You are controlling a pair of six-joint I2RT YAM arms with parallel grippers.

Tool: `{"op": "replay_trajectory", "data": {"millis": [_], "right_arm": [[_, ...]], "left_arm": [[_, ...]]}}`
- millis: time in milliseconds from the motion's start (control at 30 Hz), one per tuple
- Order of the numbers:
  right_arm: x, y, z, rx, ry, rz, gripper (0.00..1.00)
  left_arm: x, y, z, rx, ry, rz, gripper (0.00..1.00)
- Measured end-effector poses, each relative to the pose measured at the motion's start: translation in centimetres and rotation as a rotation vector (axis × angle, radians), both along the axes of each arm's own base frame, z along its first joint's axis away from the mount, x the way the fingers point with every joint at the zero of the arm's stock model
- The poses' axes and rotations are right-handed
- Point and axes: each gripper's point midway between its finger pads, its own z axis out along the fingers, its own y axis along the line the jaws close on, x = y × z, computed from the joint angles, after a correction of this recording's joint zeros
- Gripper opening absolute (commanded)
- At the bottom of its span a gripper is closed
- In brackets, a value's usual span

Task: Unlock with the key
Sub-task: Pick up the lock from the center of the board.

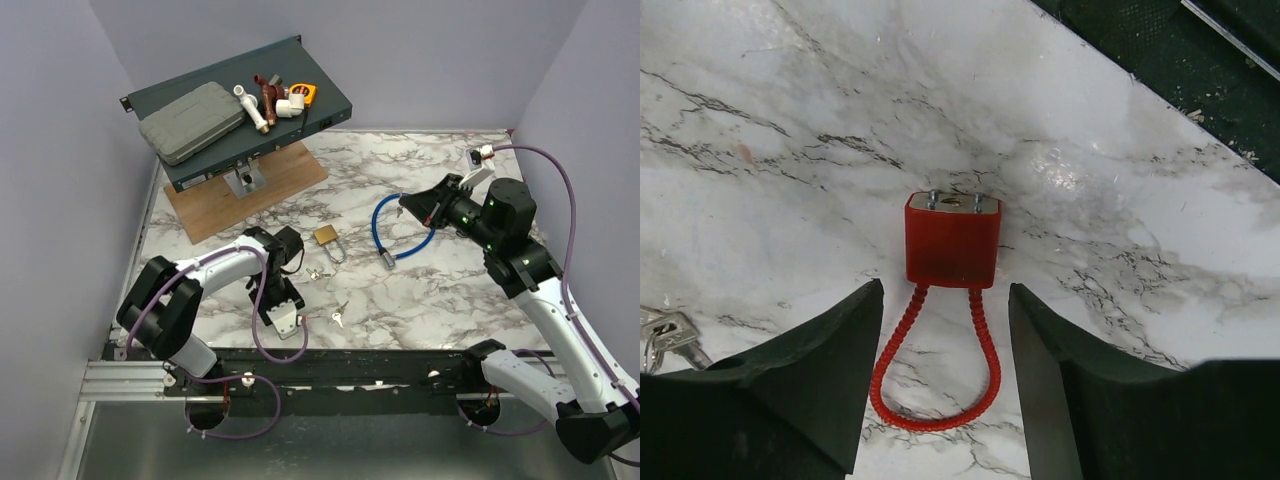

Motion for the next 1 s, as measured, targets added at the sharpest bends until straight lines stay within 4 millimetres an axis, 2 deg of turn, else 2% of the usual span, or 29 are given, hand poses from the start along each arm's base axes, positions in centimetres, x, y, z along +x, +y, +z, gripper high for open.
{"op": "replay_trajectory", "data": {"millis": [167, 300, 367, 467, 533, 733, 833, 933, 967, 1000], "right_arm": [[-0.1, -0.1, 0.1, -0.007, -0.004, 0.001, 0.01], [-0.2, -0.2, 0.1, -0.014, -0.002, 0.001, 0.01], [-0.3, -0.2, 0.0, -0.018, 0.000, 0.001, 0.01], [-0.3, -0.2, -0.1, -0.019, 0.002, 0.001, 0.01], [-0.3, -0.2, -0.1, -0.019, 0.002, 0.001, 0.01], [-0.3, -0.2, 0.0, -0.019, 0.002, 0.001, 0.01], [-0.1, -0.1, 0.4, -0.020, -0.005, 0.002, 0.01], [0.2, 0.0, 0.7, -0.022, -0.009, 0.007, 0.01], [0.2, 0.3, 0.8, -0.021, -0.006, 0.020, 0.01], [0.2, 0.6, 0.7, -0.020, -0.003, 0.039, 0.01]], "left_arm": [[0.1, -0.2, -0.5, 0.034, -0.018, 0.000, 0.57], [-0.3, -0.2, -1.1, 0.051, -0.029, -0.007, 0.55], [-0.6, 0.0, -1.4, 0.062, -0.028, -0.007, 0.50], [-0.6, -0.1, -1.7, 0.067, -0.033, 0.001, 0.32], [-0.5, -0.3, -1.7, 0.064, -0.041, 0.009, 0.24], [-0.7, -0.6, -1.4, 0.068, -0.045, 0.048, 0.06], [-0.7, -1.0, -0.6, 0.047, -0.057, 0.085, 0.02], [-0.1, -2.2, 2.0, 0.003, -0.064, 0.190, 0.00], [-0.1, -2.2, 2.0, 0.003, -0.064, 0.190, 0.00], [1.3, -3.7, 4.5, -0.066, -0.109, 0.229, 0.00]]}}
